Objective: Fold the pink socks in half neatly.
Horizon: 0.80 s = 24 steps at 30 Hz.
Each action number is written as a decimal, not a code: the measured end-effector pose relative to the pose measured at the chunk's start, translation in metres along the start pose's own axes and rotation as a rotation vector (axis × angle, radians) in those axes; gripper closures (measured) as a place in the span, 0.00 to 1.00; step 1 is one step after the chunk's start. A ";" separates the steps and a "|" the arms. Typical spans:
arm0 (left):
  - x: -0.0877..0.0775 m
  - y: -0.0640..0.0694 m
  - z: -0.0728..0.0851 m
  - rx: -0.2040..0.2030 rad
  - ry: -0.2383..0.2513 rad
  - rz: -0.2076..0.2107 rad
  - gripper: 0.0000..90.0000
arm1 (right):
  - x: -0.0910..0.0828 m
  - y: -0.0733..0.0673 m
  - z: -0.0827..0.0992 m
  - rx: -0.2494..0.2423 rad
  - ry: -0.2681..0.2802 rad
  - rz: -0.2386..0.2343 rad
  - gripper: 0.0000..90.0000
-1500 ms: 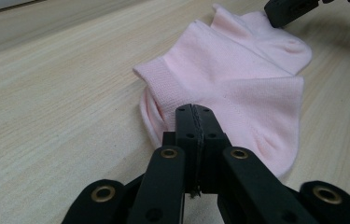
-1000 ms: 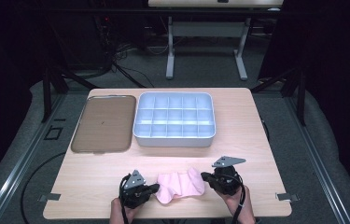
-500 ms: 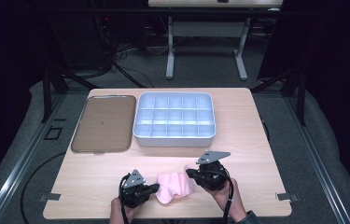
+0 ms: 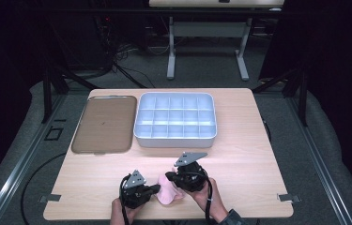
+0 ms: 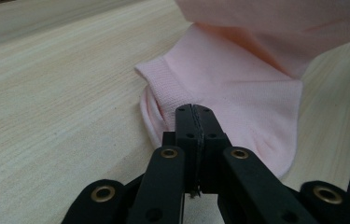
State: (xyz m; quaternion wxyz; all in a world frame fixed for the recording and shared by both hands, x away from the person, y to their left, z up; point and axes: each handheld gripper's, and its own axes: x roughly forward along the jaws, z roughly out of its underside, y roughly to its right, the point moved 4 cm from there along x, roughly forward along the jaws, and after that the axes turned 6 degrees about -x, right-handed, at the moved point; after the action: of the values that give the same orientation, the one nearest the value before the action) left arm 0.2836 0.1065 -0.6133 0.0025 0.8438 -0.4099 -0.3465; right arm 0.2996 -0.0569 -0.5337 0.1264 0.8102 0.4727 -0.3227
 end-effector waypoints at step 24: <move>0.000 0.000 0.000 -0.011 -0.003 0.006 0.99 | 0.039 0.025 0.041 -0.060 -0.269 0.086 0.87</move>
State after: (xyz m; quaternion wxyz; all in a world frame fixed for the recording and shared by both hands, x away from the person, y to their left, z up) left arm 0.2837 0.1068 -0.6133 0.0076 0.8419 -0.4106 -0.3501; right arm 0.3173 -0.0644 -0.5925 0.2268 0.7749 0.4257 -0.4084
